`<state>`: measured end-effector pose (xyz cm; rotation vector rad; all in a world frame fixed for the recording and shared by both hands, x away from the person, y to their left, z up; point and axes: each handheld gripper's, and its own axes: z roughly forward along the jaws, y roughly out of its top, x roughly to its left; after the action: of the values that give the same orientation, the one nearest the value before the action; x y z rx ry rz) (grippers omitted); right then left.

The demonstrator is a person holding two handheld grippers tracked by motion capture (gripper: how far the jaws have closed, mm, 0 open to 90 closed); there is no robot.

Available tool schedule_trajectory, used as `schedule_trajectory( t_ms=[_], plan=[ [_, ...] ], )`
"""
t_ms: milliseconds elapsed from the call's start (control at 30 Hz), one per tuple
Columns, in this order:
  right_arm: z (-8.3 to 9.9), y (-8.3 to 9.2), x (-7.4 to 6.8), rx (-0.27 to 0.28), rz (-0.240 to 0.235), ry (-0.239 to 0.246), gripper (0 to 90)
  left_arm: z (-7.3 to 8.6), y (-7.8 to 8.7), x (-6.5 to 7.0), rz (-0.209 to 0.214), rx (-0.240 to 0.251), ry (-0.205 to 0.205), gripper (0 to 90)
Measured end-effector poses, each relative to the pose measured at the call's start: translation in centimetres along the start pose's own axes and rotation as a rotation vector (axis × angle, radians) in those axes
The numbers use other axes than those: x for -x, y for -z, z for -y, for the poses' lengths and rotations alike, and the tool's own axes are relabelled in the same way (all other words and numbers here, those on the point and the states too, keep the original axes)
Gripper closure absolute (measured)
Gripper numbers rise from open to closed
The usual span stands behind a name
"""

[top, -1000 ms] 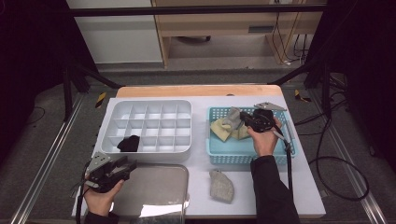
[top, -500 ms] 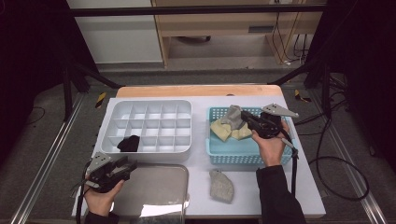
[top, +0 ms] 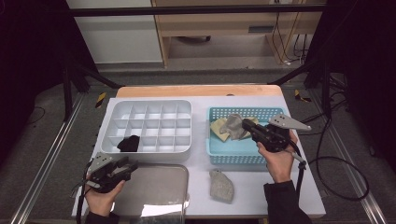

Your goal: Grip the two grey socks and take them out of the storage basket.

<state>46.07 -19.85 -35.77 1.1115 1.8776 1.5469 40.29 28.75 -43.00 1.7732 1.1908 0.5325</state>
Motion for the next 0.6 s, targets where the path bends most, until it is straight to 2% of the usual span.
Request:
schedule_trajectory(
  t_ms=[100,167,400,600],
  plan=[
    [0.4,1.1,-0.6,0.012,-0.025,0.007,87.2,0.0,0.1,0.0,0.001,0.003,0.001,51.5],
    [0.4,1.3,-0.7,0.014,-0.028,0.007,87.2,0.0,0.1,0.1,0.002,0.002,-0.004,51.5],
    [1.4,3.6,-2.0,0.016,-0.052,0.026,87.2,0.0,-0.1,0.3,0.007,-0.003,-0.005,51.5],
    [2.8,5.3,-2.3,0.024,-0.068,0.004,87.2,-0.1,0.1,0.6,0.014,-0.001,-0.012,51.5]
  ],
)
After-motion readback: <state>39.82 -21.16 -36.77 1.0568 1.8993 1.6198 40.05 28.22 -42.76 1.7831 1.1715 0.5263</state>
